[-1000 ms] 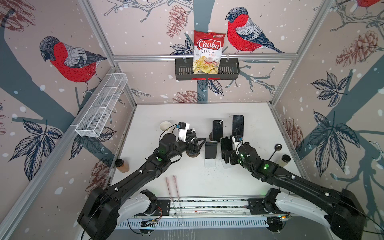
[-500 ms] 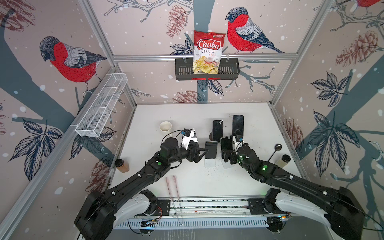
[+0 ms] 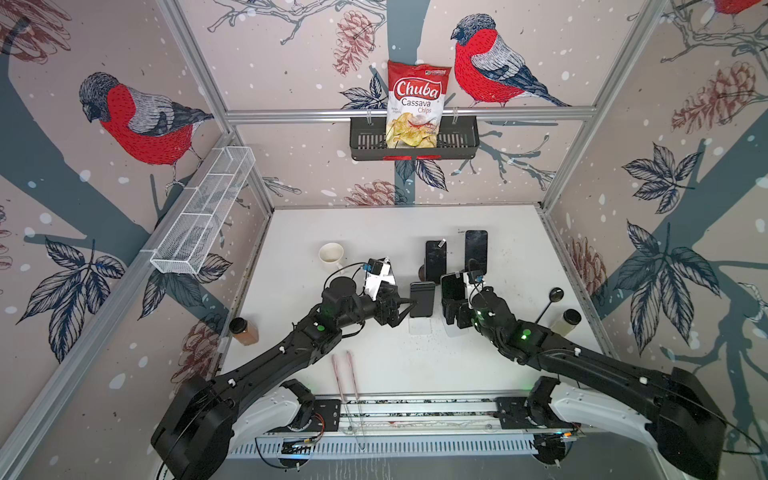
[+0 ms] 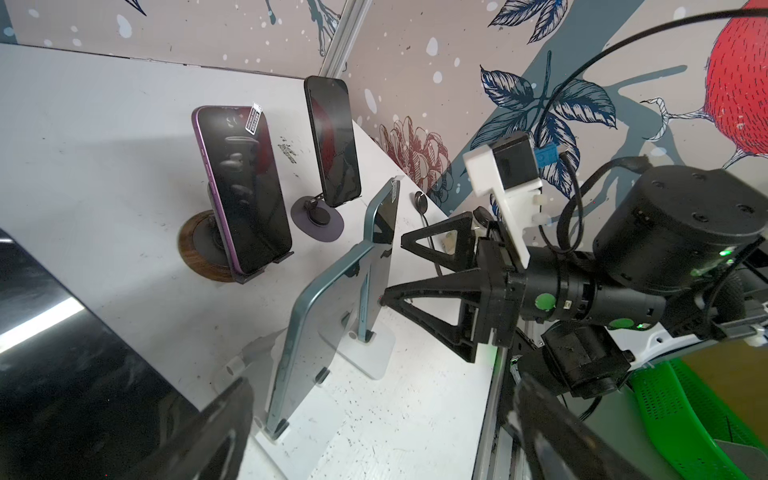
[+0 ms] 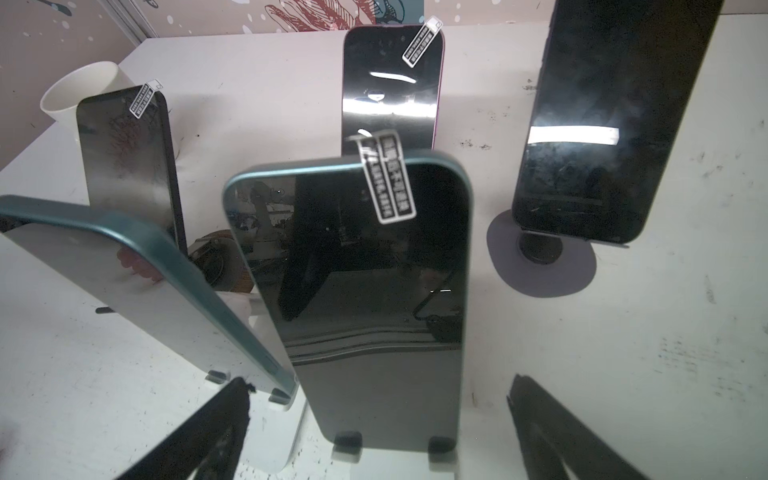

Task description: Remove the phone from the phone stand

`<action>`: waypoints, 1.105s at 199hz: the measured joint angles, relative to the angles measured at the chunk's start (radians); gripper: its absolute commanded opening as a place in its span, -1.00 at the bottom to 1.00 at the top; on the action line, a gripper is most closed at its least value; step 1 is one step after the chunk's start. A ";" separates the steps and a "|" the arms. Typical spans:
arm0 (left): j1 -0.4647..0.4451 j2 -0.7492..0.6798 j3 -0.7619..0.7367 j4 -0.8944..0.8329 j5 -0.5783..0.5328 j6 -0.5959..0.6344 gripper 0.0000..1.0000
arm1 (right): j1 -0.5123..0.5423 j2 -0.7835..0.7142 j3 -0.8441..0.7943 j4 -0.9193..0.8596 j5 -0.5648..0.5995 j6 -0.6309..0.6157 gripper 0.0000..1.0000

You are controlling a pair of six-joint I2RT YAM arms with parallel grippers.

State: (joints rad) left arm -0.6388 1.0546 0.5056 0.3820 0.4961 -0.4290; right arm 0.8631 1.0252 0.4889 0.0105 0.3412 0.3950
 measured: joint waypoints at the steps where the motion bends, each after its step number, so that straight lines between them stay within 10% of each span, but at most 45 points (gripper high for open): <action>1: 0.000 0.000 -0.001 0.000 0.000 0.000 0.94 | 0.000 0.001 0.000 0.000 0.000 0.000 0.91; 220: 0.000 -0.052 -0.042 0.024 -0.029 0.036 0.93 | 0.028 0.122 0.009 0.078 0.039 0.014 0.58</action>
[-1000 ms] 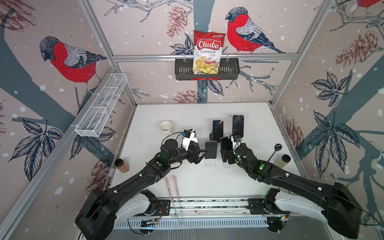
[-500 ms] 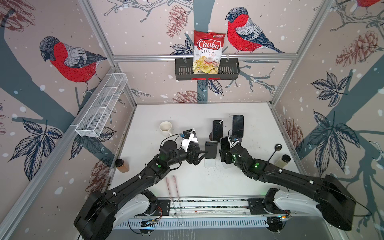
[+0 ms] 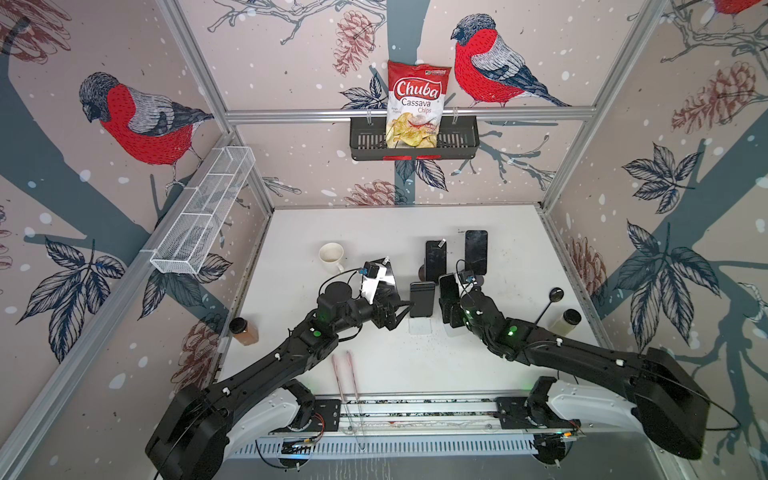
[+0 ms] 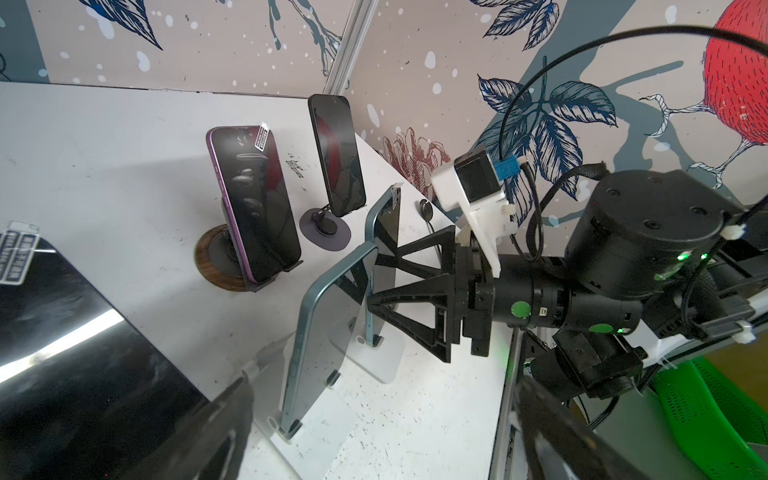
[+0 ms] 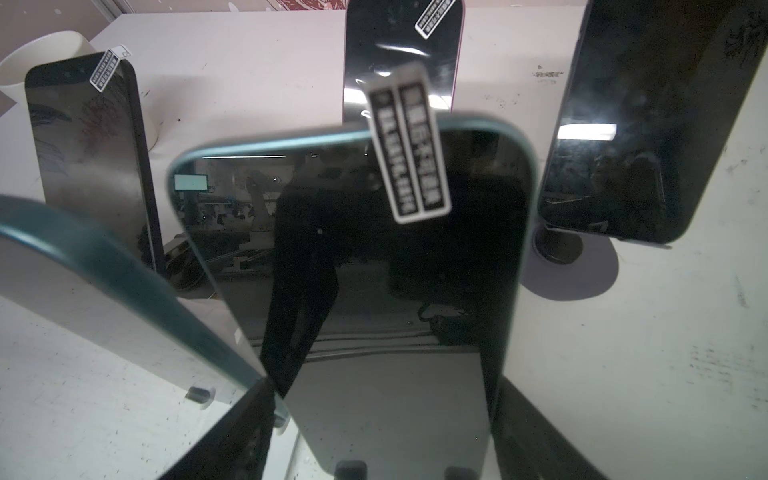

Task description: Remove the phone from the phone stand

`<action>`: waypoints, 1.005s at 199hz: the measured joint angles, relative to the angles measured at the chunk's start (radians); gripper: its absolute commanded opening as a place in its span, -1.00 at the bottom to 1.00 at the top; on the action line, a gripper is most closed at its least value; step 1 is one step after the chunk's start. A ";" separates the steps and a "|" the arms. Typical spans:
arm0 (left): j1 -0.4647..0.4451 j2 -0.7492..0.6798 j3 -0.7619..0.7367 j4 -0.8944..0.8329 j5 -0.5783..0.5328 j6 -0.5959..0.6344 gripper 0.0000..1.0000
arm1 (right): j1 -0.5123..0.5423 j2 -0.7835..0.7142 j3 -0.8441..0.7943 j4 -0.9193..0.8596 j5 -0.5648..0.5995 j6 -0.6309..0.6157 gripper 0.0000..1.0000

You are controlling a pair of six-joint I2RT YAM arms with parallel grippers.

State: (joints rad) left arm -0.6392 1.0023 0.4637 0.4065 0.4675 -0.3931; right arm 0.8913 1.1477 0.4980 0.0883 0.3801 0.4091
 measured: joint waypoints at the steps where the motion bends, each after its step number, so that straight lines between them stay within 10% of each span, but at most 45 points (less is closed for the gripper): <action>1: 0.000 0.000 0.000 0.000 0.000 0.000 0.94 | 0.000 0.000 0.000 0.001 0.000 0.000 0.57; 100: 0.000 -0.011 0.001 0.000 0.000 0.000 0.94 | 0.002 -0.005 -0.019 0.024 0.007 -0.013 0.47; 200: 0.000 -0.013 0.001 0.000 0.000 0.000 0.94 | 0.004 -0.050 -0.038 0.030 0.011 -0.008 0.90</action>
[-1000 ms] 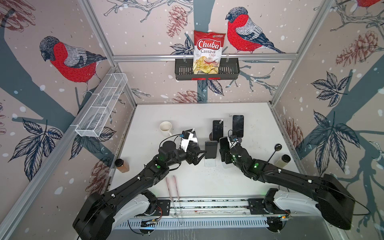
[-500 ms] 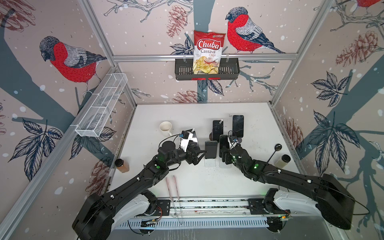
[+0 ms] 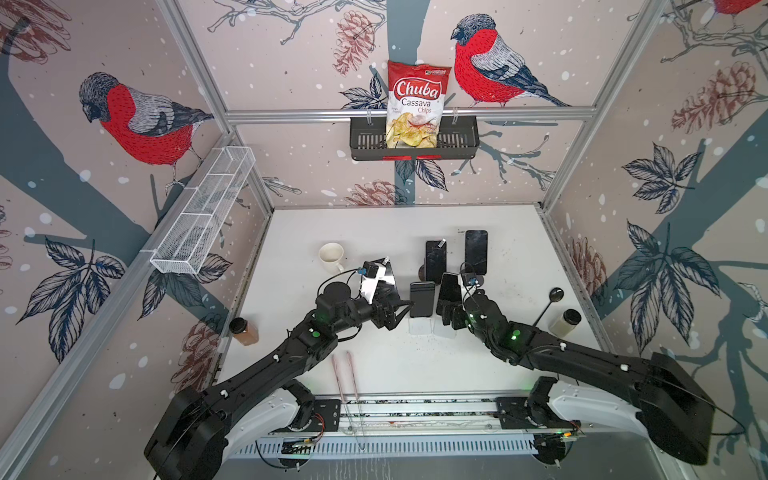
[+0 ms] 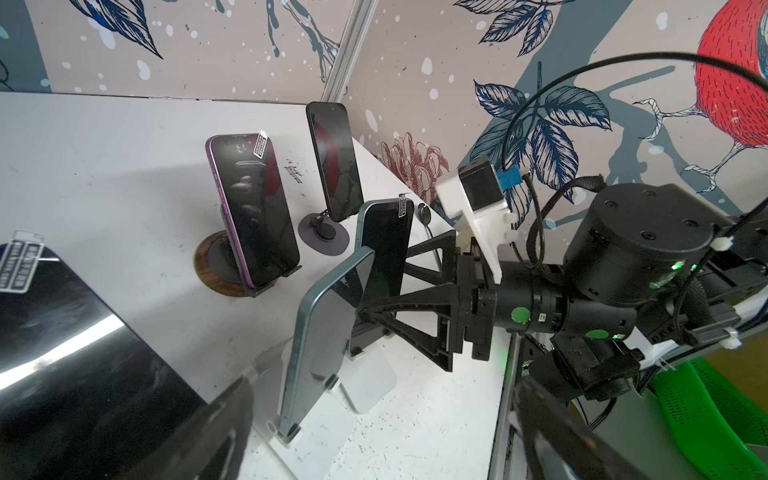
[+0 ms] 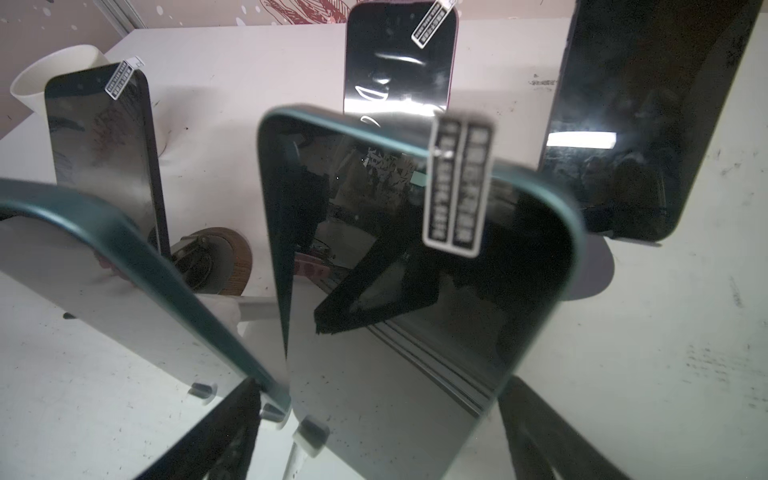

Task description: Remove the phone from the phone stand

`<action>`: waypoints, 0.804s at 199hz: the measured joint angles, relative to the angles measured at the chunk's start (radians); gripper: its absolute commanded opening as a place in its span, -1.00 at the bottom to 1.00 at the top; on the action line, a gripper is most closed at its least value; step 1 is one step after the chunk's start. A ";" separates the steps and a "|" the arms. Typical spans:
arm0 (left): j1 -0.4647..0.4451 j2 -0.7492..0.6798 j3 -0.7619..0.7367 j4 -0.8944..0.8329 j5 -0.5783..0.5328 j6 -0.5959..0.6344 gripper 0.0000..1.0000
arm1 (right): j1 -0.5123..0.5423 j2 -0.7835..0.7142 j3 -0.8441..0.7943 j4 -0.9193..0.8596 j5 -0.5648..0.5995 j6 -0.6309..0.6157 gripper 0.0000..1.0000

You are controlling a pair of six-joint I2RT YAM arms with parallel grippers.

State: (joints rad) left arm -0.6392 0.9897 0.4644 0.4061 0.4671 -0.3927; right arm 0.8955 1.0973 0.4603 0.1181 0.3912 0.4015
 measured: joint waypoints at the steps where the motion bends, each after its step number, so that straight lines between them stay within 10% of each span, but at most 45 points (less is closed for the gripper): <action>1: 0.000 0.000 0.000 0.000 0.000 0.000 0.94 | 0.000 -0.001 0.000 0.000 0.000 0.000 0.90; 160: 0.000 0.023 0.044 -0.030 -0.073 -0.001 0.94 | 0.084 0.035 0.196 -0.336 0.144 0.422 0.94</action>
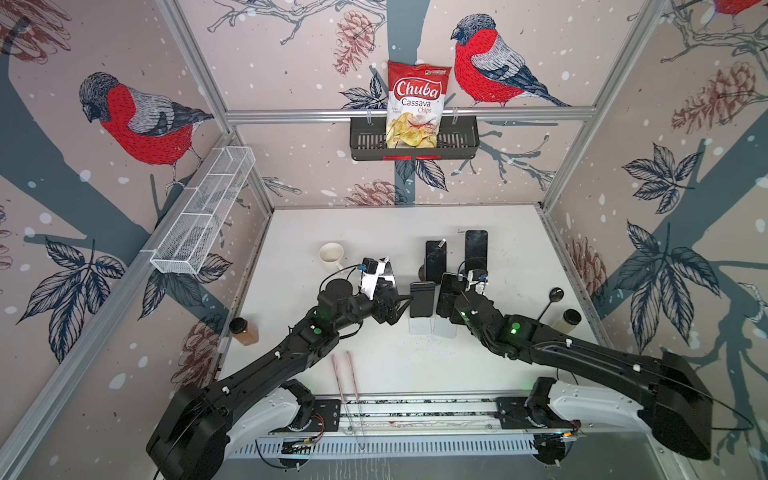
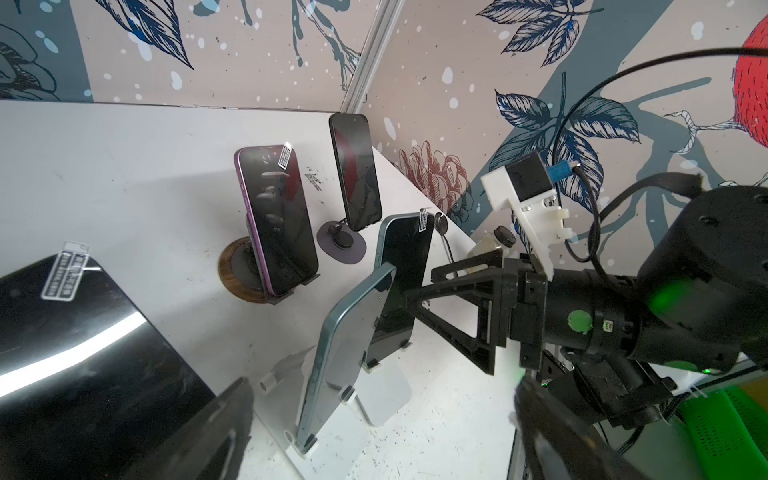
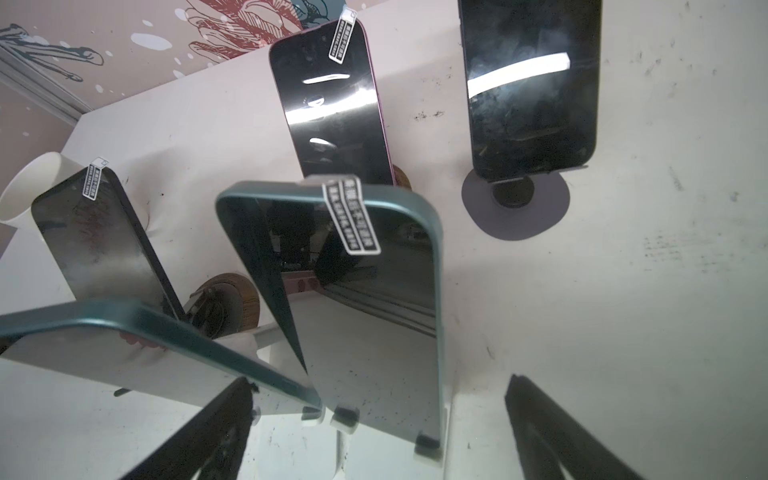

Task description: Remove the phone from the phone stand

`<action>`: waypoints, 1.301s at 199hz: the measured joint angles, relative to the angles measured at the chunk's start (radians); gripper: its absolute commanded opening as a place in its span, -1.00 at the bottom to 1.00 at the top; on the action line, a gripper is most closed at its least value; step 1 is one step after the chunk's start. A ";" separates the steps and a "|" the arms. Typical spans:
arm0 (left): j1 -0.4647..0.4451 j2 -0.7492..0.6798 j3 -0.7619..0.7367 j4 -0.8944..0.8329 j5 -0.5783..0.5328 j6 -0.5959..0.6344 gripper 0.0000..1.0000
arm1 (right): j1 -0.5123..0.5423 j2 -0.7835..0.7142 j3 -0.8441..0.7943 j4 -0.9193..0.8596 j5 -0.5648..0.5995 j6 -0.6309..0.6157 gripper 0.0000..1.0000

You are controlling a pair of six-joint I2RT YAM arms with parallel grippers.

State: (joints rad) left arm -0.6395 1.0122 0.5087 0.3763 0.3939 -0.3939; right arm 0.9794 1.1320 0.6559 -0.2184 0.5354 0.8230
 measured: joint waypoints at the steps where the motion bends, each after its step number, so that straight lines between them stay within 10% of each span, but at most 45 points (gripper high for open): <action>1: 0.000 0.000 0.002 0.000 -0.002 0.000 0.94 | 0.000 0.002 0.002 0.000 0.001 0.001 0.94; 259: 0.000 -0.089 -0.073 -0.002 -0.003 0.008 0.94 | -0.053 0.175 0.373 -0.359 0.030 0.105 0.92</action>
State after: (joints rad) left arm -0.6395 0.9237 0.4358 0.3748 0.3904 -0.3862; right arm 0.9264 1.3075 1.0294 -0.5774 0.5655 0.9283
